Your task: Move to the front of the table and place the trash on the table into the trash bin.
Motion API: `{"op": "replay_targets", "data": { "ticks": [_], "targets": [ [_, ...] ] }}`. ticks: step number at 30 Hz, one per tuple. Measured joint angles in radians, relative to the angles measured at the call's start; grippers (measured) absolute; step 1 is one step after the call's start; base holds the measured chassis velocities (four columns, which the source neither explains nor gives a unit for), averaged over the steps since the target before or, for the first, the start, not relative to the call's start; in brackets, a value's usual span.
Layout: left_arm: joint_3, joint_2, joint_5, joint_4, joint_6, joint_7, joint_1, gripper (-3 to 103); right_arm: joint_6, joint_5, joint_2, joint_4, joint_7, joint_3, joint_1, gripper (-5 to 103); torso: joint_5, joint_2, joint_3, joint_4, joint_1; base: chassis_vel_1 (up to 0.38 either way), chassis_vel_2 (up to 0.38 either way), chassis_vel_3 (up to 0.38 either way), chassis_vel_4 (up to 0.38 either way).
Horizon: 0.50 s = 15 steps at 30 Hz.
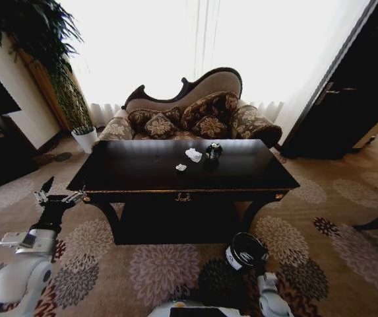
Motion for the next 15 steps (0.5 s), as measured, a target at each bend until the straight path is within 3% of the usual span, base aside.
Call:
{"op": "replay_targets", "data": {
  "ticks": [8,15],
  "targets": [
    [0.0,0.0,0.0,0.0,0.0,0.0,0.0,100,0.003,0.084,0.108,0.337,0.019,0.082,-0.234,100,0.0003,0.0,0.0,-0.0004,0.0,0.0,0.0,0.0,0.0],
    [0.0,0.0,0.0,0.0,0.0,0.0,0.0,100,0.02,0.097,0.163,0.505,0.027,0.112,-0.327,100,0.0001,0.0,0.0,-0.0001,0.0,0.0,0.0,0.0,0.0]
  ]
}}
